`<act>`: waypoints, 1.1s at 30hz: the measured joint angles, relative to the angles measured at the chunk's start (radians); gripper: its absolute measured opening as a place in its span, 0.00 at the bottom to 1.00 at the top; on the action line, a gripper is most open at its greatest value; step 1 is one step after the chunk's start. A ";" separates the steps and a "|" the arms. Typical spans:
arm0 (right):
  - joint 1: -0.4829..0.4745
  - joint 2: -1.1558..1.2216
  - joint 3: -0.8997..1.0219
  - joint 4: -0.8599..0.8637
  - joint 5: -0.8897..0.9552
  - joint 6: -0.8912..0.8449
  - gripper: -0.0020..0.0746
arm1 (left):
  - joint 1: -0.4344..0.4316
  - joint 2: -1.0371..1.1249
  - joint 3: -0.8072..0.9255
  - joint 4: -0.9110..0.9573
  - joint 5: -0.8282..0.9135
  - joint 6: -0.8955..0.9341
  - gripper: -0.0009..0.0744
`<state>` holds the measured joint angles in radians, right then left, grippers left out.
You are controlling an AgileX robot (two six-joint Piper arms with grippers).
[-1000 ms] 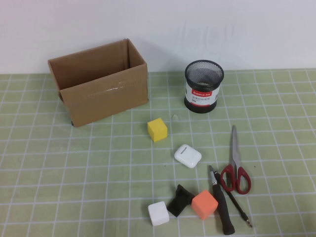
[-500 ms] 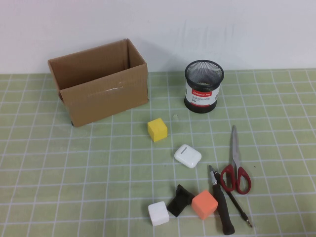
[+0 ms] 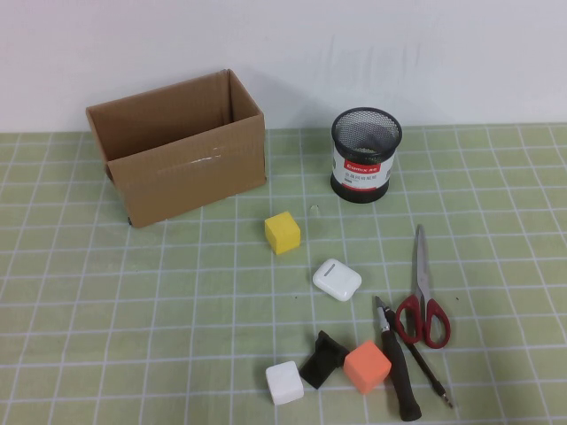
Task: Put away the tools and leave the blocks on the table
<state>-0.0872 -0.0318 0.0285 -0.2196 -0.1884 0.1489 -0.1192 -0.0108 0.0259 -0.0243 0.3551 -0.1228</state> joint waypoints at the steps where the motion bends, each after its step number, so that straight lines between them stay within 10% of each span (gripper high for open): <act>1: 0.000 0.000 0.000 0.000 -0.041 0.000 0.01 | 0.000 0.000 0.000 0.000 0.000 0.000 0.01; 17: 0.000 0.000 -0.062 0.134 -0.601 0.029 0.01 | 0.000 0.000 0.000 0.000 0.000 0.000 0.01; 33: 0.000 0.446 -0.734 0.220 0.559 0.192 0.01 | 0.000 0.000 0.000 0.000 0.000 0.000 0.01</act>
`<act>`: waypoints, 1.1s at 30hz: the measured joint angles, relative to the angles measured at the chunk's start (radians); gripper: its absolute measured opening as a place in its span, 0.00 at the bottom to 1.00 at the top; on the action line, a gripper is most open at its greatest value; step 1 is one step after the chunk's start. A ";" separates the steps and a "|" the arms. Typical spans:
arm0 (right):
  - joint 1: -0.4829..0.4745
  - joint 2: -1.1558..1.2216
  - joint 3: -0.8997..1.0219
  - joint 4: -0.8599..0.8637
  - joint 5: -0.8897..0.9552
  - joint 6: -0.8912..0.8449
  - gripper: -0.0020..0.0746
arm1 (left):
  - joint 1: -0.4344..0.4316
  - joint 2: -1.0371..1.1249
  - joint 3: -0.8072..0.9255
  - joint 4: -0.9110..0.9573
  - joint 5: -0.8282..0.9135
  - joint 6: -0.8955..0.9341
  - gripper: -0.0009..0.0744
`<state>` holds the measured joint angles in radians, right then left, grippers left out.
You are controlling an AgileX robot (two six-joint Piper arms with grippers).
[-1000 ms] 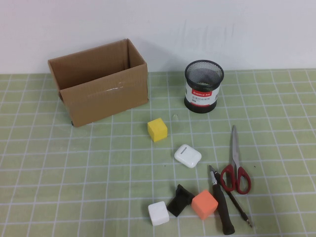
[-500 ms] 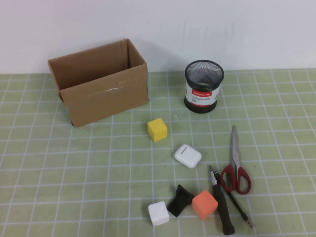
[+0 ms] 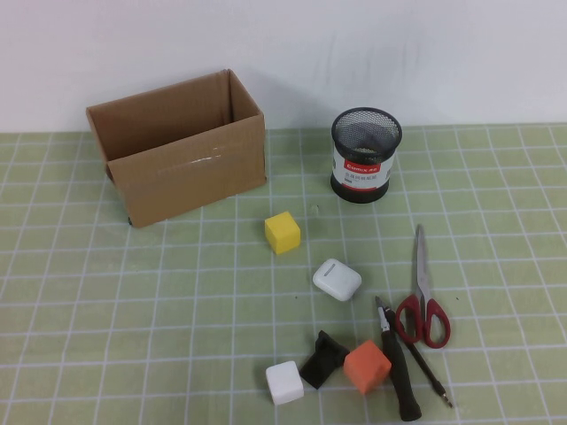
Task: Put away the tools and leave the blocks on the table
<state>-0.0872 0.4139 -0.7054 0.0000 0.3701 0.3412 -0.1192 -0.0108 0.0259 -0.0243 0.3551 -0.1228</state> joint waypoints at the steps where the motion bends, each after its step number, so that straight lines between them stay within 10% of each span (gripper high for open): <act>1: 0.000 0.047 0.000 0.000 0.013 -0.018 0.01 | 0.000 0.000 0.000 0.000 0.000 0.000 0.01; 11: 0.000 0.351 0.000 0.243 0.054 -0.152 0.01 | 0.000 0.000 0.000 0.000 0.000 0.000 0.01; 20: 0.007 0.651 -0.117 0.551 0.306 -0.646 0.01 | 0.000 0.000 0.000 0.000 0.000 0.000 0.01; 33: 0.371 1.170 -0.497 0.174 0.490 -0.405 0.24 | 0.000 0.000 0.000 0.000 0.000 0.000 0.01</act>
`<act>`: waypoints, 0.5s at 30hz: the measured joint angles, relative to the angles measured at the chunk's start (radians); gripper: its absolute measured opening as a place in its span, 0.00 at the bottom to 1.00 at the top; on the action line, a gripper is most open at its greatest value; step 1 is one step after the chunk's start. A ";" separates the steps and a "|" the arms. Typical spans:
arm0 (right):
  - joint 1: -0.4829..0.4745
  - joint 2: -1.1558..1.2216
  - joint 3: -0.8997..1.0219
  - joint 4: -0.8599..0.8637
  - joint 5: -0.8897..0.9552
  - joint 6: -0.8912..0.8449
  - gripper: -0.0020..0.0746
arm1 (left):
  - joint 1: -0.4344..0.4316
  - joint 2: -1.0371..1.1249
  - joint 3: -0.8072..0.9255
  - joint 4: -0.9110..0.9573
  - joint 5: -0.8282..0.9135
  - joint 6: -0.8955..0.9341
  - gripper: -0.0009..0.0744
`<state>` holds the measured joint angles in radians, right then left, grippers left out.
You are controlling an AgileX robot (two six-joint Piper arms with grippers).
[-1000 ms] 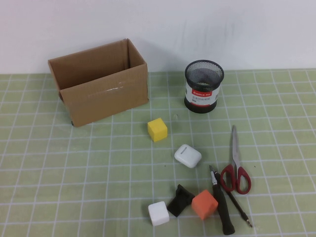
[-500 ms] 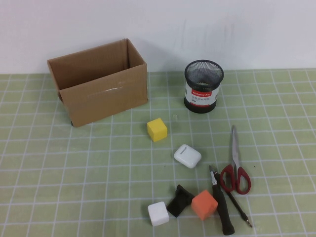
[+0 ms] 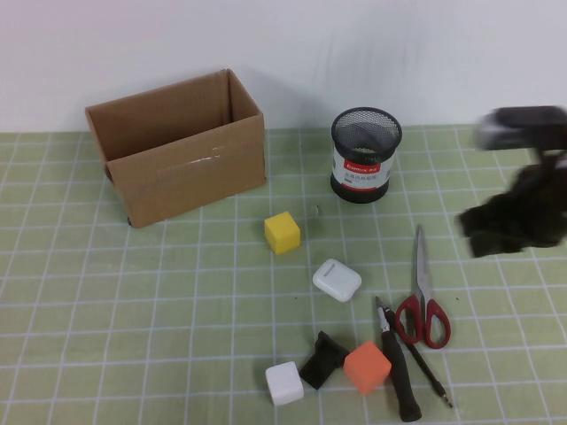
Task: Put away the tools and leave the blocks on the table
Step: Pick up the scissors from the table
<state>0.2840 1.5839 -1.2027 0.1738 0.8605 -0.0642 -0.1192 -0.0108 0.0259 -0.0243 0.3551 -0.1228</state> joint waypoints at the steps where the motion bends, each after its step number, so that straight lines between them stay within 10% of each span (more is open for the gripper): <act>1: 0.018 0.027 -0.022 -0.023 0.005 0.021 0.25 | 0.000 0.000 0.000 0.000 0.000 0.000 0.01; 15: 0.056 0.359 -0.273 -0.093 0.012 0.159 0.25 | 0.000 0.000 0.000 0.000 0.000 0.000 0.01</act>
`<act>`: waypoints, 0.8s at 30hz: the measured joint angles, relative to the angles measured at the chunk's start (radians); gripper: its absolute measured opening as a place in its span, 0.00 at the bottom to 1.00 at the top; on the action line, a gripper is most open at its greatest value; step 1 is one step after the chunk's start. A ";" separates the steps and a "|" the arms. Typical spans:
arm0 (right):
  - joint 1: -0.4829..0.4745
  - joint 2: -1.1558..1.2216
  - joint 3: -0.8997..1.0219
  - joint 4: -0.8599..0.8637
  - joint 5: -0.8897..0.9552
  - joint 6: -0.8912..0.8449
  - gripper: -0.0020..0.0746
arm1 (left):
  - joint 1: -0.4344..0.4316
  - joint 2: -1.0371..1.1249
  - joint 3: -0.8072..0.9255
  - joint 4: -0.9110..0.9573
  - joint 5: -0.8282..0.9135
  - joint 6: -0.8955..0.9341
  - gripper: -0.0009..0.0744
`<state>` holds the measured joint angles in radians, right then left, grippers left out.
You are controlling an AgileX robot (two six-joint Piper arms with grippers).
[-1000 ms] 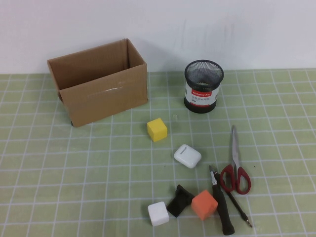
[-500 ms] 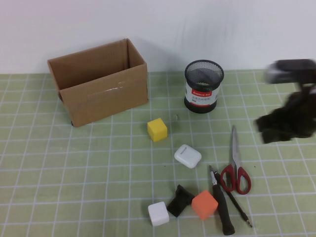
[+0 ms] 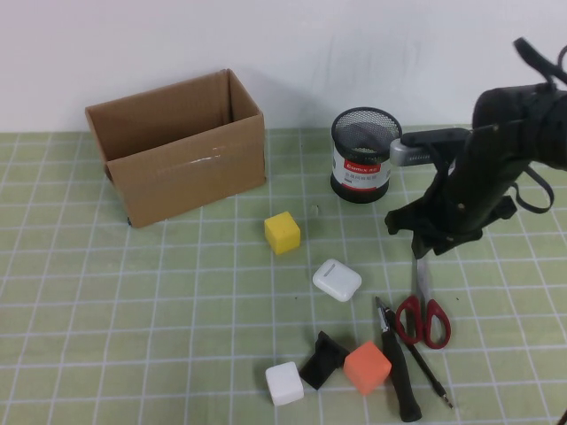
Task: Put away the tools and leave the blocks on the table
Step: Pick up the scissors from the table
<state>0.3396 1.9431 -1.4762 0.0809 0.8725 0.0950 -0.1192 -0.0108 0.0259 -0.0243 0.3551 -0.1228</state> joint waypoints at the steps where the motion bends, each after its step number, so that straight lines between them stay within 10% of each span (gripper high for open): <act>1: 0.000 0.009 -0.008 -0.017 0.000 0.016 0.25 | 0.000 0.000 0.000 0.000 0.000 0.000 0.01; 24: 0.046 0.047 -0.023 -0.045 0.066 0.220 0.35 | 0.000 0.000 0.000 0.000 0.000 0.000 0.01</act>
<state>0.3855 1.9900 -1.4990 0.0361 0.9380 0.3149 -0.1192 -0.0108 0.0259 -0.0243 0.3551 -0.1228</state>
